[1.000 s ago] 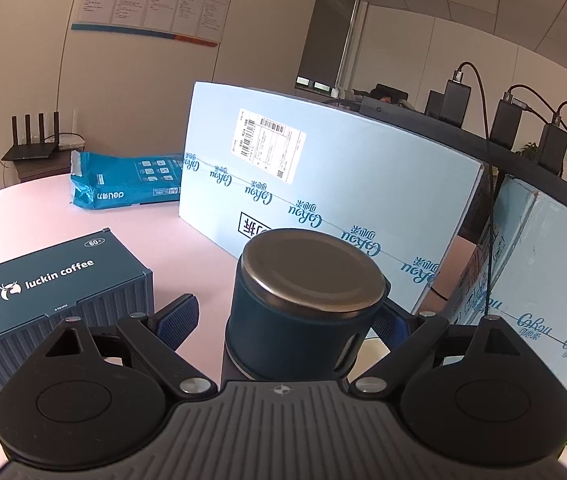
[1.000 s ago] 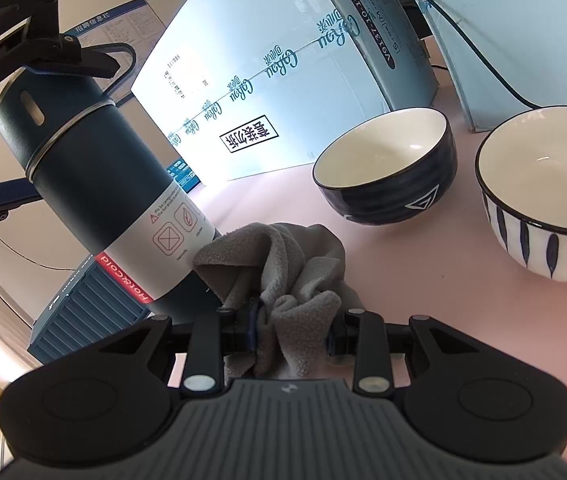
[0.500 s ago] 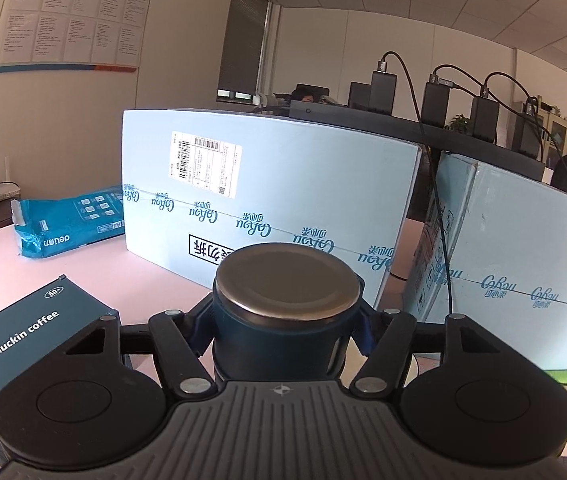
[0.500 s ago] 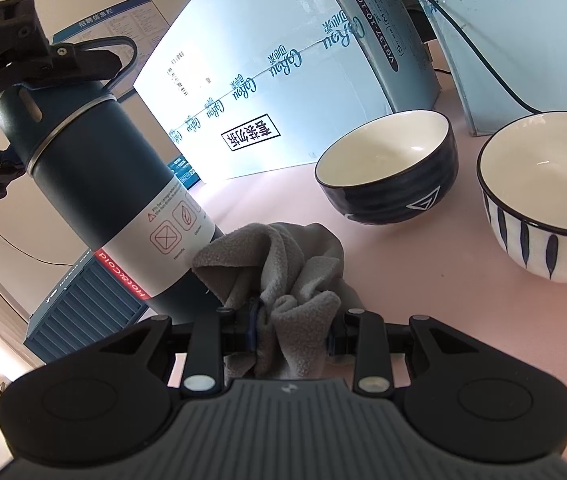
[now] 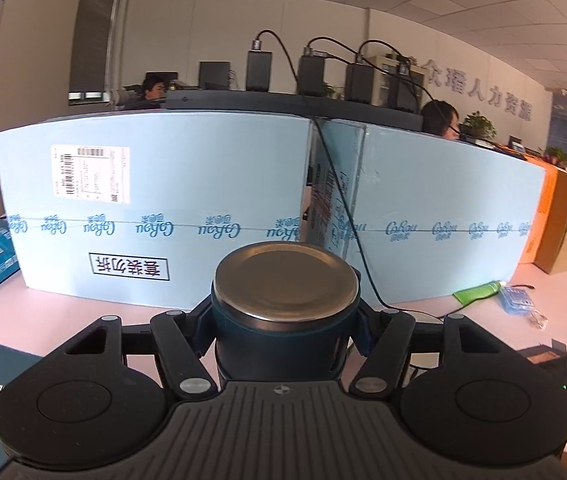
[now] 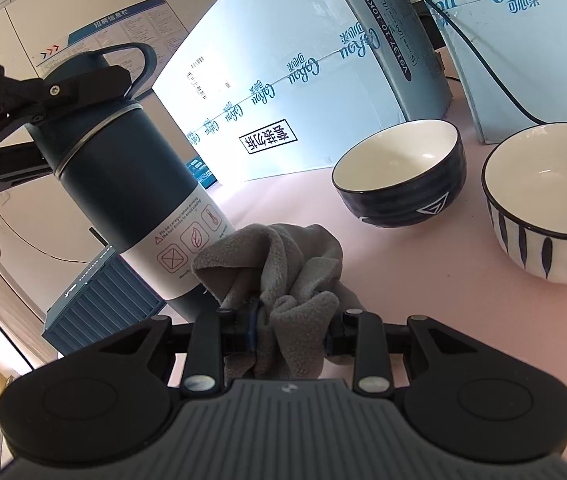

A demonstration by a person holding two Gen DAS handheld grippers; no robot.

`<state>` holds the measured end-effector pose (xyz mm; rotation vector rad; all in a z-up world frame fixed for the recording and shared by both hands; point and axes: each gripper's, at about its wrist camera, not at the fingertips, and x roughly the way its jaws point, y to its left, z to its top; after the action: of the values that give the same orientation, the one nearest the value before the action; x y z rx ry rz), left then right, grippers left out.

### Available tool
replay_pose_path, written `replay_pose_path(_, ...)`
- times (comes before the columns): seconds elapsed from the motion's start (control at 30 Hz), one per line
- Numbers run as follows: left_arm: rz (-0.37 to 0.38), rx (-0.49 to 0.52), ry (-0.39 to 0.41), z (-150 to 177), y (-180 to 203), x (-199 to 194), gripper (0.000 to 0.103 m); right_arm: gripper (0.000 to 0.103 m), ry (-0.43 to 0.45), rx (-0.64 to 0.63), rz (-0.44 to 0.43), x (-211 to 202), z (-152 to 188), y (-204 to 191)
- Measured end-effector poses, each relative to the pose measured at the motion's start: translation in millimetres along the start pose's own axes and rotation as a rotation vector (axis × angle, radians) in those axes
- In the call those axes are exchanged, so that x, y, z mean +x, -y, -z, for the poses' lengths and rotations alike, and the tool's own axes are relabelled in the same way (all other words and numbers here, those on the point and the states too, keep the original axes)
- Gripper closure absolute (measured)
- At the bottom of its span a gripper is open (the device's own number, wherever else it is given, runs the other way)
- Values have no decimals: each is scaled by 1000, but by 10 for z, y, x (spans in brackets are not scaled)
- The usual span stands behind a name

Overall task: Clean container
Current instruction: 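Wipe the thermos label area with the cloth while the left gripper turns it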

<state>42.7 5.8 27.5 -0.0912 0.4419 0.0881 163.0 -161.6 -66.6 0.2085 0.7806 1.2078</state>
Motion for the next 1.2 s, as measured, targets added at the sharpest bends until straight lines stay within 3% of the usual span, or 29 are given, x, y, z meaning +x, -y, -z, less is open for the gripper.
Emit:
replay_pose_path(0.1,69,37,-15,-17,-80,-2,43,71,23,5,-19,-59,-34,-2)
replay_pose_path(0.3,69,48,-3,4,-54,-13,44,71,99,-80,-41,-204,-228,-214)
replay_pose_path(0.57,66,57,0,-22,-34,-1,43,71,217,-85,-116,-414,-449,-300)
replay_pose_path(1.03,65,47,3,-29,-16,2,43,71,-18,19,28,39,12,52)
replay_pose_path(1.2,64,55,1,-36,0,-2,43,70,-22,12,27,10,-17,38)
